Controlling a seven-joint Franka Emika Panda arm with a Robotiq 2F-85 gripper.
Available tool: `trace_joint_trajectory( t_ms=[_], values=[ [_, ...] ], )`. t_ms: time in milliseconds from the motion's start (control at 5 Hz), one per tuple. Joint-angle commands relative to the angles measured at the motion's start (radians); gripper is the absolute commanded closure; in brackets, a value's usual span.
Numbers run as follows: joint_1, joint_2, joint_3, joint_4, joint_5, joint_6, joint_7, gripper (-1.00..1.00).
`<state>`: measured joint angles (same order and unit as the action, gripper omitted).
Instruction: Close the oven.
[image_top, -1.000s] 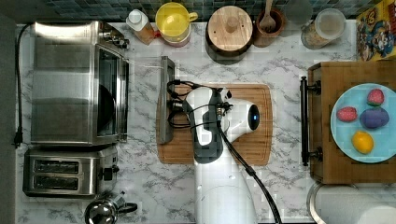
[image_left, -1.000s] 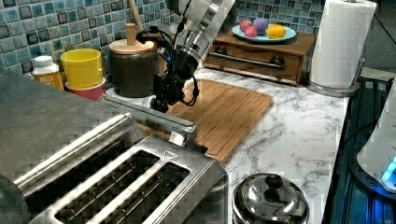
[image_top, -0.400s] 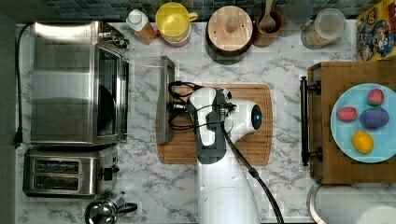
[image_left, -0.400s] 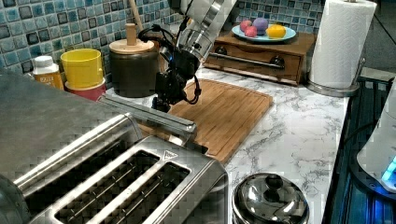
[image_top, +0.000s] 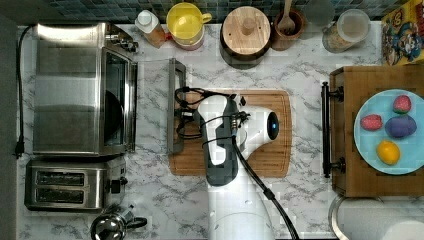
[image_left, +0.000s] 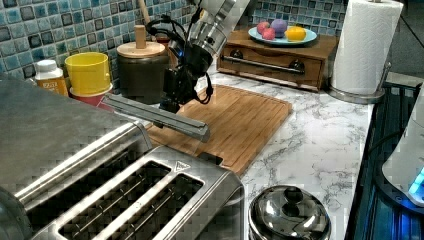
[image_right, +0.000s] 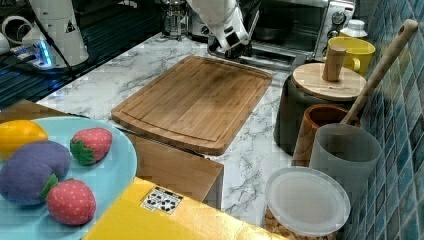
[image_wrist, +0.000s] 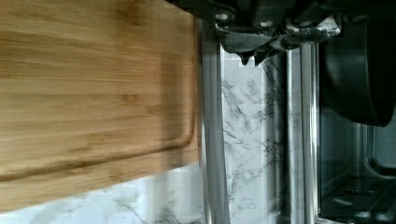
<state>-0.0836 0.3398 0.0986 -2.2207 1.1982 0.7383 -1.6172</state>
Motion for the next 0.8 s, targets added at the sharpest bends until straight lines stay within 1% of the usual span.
trace_joint_trajectory(
  t_ms=[200, 400, 600, 800],
  values=[
    [0.216, -0.204, 0.158, 0.128, -0.225, 0.088, 0.284, 1.00],
    [0.265, -0.244, 0.167, 0.112, -0.454, 0.226, 0.496, 1.00],
    [0.263, -0.287, 0.163, 0.123, -0.652, 0.231, 0.709, 1.00],
    [0.268, -0.324, 0.178, 0.122, -0.892, 0.251, 0.935, 1.00]
  ],
)
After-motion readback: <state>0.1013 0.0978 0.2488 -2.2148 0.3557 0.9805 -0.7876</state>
